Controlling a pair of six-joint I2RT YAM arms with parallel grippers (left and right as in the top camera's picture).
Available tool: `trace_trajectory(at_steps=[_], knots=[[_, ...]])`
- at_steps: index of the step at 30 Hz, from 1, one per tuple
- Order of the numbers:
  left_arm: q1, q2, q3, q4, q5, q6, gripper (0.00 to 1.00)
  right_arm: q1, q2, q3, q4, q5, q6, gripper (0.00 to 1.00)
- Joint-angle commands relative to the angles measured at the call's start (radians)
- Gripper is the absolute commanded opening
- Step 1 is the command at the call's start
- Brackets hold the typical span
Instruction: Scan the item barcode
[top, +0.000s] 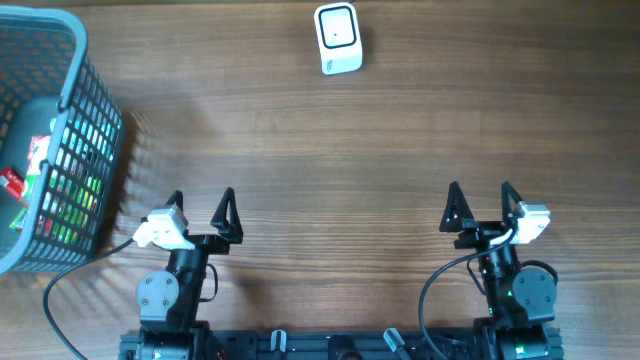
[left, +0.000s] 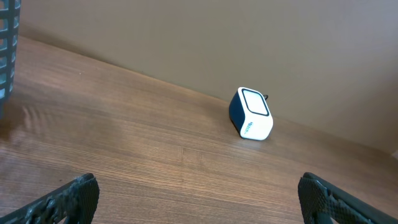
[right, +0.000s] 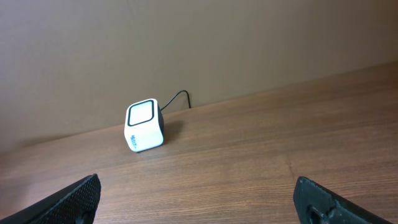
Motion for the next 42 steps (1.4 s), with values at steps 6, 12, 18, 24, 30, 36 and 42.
trace_trajectory(at_steps=[6, 12, 18, 24, 30, 36, 42], knots=[[0.005, -0.004, -0.002, -0.008, -0.002, 0.019, 1.0, -0.004, -0.006, -0.001, 0.006, -0.016, 0.007, 1.0], [0.005, -0.004, -0.002, -0.008, -0.002, 0.019, 1.0, -0.004, -0.006, -0.001, 0.006, -0.016, 0.008, 1.0], [0.005, -0.004, -0.002, -0.008, -0.002, 0.019, 1.0, -0.004, -0.006, -0.001, 0.006, -0.016, 0.006, 1.0], [0.005, -0.004, -0.002, -0.008, -0.002, 0.019, 1.0, -0.004, -0.006, -0.001, 0.006, -0.016, 0.007, 1.0], [0.005, -0.004, -0.002, -0.008, -0.058, 0.02, 1.0, -0.004, -0.006, -0.001, 0.006, -0.016, 0.008, 1.0], [0.005, -0.004, -0.002, -0.008, -0.058, 0.02, 1.0, -0.004, -0.006, -0.001, 0.006, -0.016, 0.007, 1.0], [0.005, -0.004, -0.002, -0.009, -0.043, 0.016, 1.0, -0.004, -0.006, -0.001, 0.006, -0.016, 0.007, 1.0]])
